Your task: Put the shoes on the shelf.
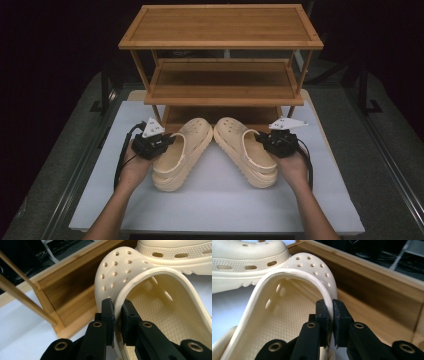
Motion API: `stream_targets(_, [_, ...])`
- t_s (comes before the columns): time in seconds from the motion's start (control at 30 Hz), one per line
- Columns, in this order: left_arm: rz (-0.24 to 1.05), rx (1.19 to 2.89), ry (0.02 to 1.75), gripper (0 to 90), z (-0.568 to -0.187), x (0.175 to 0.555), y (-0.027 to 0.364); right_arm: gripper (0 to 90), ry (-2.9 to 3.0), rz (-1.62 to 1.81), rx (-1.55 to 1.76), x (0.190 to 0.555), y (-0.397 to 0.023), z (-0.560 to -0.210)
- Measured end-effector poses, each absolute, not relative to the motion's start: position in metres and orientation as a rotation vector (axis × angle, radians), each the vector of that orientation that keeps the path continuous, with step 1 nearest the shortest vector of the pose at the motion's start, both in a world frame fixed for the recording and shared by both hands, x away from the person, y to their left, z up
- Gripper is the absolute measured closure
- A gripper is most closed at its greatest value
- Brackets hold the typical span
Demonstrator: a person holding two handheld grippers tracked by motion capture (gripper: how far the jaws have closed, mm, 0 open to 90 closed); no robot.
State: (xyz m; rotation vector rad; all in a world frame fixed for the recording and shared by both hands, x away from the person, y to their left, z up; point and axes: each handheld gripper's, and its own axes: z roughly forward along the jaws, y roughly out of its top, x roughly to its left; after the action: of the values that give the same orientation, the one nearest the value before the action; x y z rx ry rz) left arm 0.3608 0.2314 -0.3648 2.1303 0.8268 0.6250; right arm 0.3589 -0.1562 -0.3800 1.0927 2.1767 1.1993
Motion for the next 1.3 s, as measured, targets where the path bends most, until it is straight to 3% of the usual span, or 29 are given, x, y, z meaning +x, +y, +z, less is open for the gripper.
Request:
stream_targets(0.73, [0.738,2.097,0.895,82.0,-0.385,0.431,0.180,82.9,2.004,1.108,1.223,0.408,-0.160,-0.400])
stream_targets(1.3, [0.737,2.101,0.893,77.6,-0.389,0.432,0.164,82.3,1.953,1.046,1.220,0.416,-0.146,-0.404])
